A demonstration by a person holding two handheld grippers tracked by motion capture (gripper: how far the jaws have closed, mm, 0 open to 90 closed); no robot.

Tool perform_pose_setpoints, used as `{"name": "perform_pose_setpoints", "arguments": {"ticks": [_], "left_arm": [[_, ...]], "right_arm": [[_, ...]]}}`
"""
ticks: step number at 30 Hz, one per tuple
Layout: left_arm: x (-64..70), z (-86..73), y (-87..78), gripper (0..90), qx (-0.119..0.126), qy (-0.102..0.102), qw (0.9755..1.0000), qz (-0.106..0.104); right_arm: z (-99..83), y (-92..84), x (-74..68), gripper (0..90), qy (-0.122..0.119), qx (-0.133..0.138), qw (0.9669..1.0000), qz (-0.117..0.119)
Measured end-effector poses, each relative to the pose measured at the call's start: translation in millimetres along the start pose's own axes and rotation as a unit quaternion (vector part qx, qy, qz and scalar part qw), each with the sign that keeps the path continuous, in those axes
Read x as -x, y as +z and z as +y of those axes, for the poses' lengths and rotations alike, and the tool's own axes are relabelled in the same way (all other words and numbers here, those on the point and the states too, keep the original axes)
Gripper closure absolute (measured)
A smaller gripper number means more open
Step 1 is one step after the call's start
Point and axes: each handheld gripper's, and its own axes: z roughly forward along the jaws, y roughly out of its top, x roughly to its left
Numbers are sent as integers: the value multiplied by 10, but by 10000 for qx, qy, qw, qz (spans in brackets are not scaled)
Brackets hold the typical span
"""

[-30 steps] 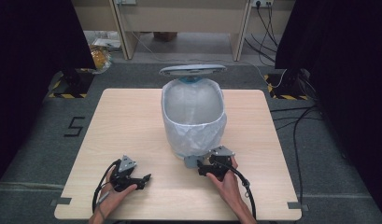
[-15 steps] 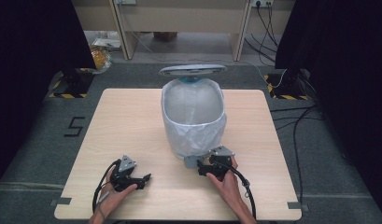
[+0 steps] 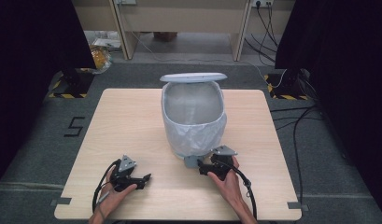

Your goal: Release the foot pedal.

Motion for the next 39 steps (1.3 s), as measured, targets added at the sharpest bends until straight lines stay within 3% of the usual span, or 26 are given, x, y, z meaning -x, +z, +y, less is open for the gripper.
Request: {"name": "perform_pose_setpoints", "arguments": {"ticks": [8, 19, 23, 26, 34, 39], "left_arm": [[0, 0, 0, 153, -2, 1, 10000, 0], [0, 0, 0, 153, 2, -3, 10000, 0], [0, 1, -1, 153, 0, -3, 10000, 1], [0, 1, 0, 153, 1, -3, 10000, 0], [-1, 0, -1, 154, 0, -5, 10000, -2], [-1, 0, -1, 154, 1, -3, 10000, -1]], "right_arm": [[5, -16, -2, 103, -80, 71, 9999, 25], [33, -60, 55, 99, 176, 202, 9995, 190], [44, -87, 44, 157, 72, 224, 9994, 255], [55, -155, 56, 177, -53, 210, 9995, 211], [-26, -373, 161, 180, -65, 237, 9994, 236], [-135, -546, 313, 188, -51, 258, 9996, 120]]}}
